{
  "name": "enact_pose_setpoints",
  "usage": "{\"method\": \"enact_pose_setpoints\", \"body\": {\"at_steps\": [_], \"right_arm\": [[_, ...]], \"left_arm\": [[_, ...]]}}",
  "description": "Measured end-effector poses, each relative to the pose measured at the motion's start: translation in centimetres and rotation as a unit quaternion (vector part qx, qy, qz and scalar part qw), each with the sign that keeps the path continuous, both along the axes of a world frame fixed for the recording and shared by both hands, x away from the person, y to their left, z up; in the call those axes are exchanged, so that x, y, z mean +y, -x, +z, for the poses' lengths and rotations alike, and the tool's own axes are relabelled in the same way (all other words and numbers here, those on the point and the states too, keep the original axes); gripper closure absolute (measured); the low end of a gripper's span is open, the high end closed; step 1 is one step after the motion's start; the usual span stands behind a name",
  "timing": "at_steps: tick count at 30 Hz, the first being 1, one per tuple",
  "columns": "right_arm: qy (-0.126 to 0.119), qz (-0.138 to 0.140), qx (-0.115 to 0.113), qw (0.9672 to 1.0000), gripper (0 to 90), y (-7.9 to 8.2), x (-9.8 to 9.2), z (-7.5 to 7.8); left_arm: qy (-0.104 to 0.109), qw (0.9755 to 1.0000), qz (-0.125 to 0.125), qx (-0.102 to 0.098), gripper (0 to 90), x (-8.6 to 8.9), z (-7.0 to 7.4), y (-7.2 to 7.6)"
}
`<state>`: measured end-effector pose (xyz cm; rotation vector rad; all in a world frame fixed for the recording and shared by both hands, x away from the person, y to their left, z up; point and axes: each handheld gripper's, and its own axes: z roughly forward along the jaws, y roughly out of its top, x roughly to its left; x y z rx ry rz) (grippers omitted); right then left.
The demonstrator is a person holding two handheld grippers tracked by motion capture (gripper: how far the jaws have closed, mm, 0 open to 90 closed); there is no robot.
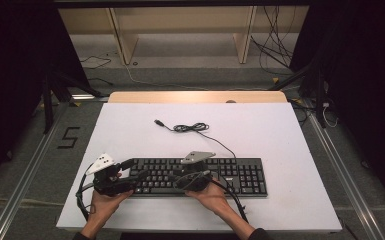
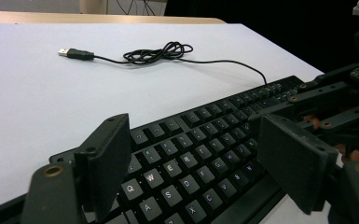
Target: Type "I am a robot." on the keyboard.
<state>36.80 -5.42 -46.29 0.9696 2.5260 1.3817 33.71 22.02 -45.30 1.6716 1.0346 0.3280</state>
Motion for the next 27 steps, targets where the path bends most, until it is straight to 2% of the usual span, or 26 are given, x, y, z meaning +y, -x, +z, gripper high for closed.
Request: {"method": "enact_pose_setpoints", "body": {"at_steps": [7,11,16,27], "right_arm": [[-0.013,-0.009,0.001,0.9999,50.6,-0.1,-0.8,0.5],[-0.013,-0.016,-0.001,0.9998,44.0,-0.3,-1.1,0.7],[-0.014,-0.022,-0.003,0.9997,40.0,-0.4,-1.4,0.9],[-0.014,-0.034,-0.006,0.9993,37.3,-0.8,-2.1,1.2]], "left_arm": [[-0.001,1.0,-0.001,0.0,25.4,0.0,0.0,0.0],[-0.001,1.0,-0.001,0.0,25.4,0.0,0.0,0.0],[-0.002,1.0,-0.002,0.0,25.4,0.0,0.0,0.0],[-0.004,1.0,-0.006,-0.001,25.4,-0.1,0.0,0.1]]}}
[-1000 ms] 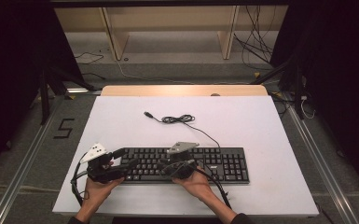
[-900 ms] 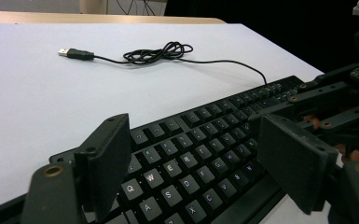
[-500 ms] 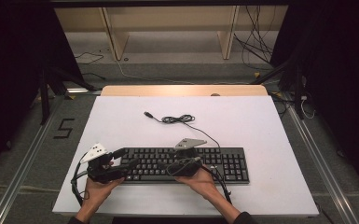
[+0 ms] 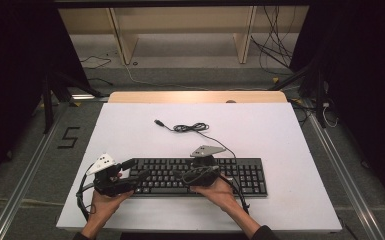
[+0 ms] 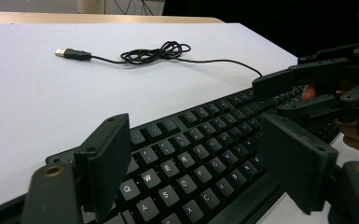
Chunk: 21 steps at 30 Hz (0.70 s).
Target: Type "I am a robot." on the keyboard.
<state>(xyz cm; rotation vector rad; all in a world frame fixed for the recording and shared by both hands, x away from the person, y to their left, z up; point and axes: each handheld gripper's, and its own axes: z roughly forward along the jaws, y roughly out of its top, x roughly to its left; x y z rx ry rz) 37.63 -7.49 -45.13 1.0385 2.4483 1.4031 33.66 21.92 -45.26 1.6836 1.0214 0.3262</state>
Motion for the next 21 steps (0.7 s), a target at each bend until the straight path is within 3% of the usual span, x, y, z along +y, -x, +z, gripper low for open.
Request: {"method": "enact_pose_setpoints", "body": {"at_steps": [12,15,21], "right_arm": [[0.005,-0.021,0.003,0.9998,40.3,-0.9,-1.0,0.2],[0.012,-0.023,0.004,0.9996,45.1,-1.0,-1.2,0.2],[0.024,-0.026,0.005,0.9994,63.6,-1.2,-1.3,0.0]], "left_arm": [[0.002,1.0,-0.002,-0.001,25.3,-0.2,0.0,0.1],[0.0,1.0,-0.005,-0.001,25.3,-0.2,0.0,0.1],[0.0,1.0,-0.006,-0.002,25.3,-0.3,0.0,0.1]]}}
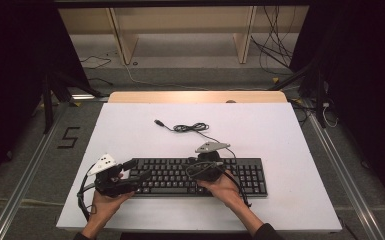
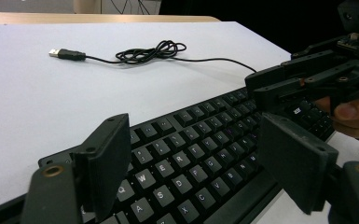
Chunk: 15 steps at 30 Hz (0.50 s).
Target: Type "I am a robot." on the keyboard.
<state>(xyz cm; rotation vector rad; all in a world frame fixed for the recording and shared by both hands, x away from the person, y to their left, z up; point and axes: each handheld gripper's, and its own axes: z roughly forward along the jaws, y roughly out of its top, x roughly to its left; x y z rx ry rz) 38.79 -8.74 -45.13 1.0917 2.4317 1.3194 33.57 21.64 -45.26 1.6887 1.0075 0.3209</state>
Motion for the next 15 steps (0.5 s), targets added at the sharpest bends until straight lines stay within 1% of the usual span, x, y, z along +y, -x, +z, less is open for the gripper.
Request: {"method": "enact_pose_setpoints", "body": {"at_steps": [5,9,12,15], "right_arm": [[0.011,-0.001,0.003,0.9999,77.5,-0.1,-0.1,-0.1],[0.025,-0.002,0.009,0.9997,85.5,-0.1,0.1,-0.5],[0.035,-0.002,0.013,0.9993,89.8,-0.2,0.2,-0.7],[0.045,-0.002,0.016,0.9989,90.0,-0.3,0.2,-1.0]], "left_arm": [[0.0,1.0,-0.002,0.0,25.3,-0.1,0.0,0.0],[-0.001,1.0,-0.003,0.0,25.3,-0.1,0.0,0.0],[-0.001,1.0,-0.004,-0.001,25.3,-0.1,0.0,0.0],[-0.002,1.0,-0.005,-0.001,25.3,-0.1,0.0,0.0]]}}
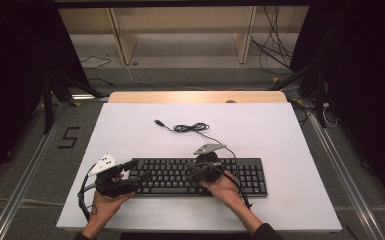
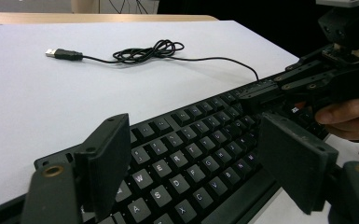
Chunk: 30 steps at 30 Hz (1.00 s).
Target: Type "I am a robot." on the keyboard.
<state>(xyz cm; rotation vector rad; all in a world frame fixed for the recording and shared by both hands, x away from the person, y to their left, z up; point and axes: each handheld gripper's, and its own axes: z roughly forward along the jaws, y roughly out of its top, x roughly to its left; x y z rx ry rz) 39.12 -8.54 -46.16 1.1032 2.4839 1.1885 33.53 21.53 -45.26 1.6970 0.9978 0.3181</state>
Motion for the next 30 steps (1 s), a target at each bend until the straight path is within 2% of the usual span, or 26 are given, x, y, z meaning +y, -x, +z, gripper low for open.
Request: {"method": "enact_pose_setpoints", "body": {"at_steps": [13,20,23,26,30], "right_arm": [[0.031,0.006,0.01,0.9995,90.0,-0.3,0.6,-1.4],[0.03,0.003,0.008,0.9995,90.0,-0.2,0.7,-1.4],[0.016,0.0,0.007,0.9998,90.0,-0.1,0.4,-1.2],[-0.01,-0.006,0.0,0.9999,87.6,0.0,-0.2,-0.4],[-0.042,-0.008,-0.004,0.9991,74.6,0.2,-0.9,0.4]], "left_arm": [[0.0,1.0,0.0,0.001,25.3,0.0,0.0,0.0],[-0.001,1.0,0.001,0.001,25.3,0.0,0.0,0.0],[-0.001,1.0,0.001,0.001,25.3,0.0,0.0,-0.1],[-0.003,1.0,0.001,0.003,25.3,0.0,-0.1,-0.1],[-0.004,1.0,-0.001,0.004,25.4,-0.1,-0.1,-0.1]]}}
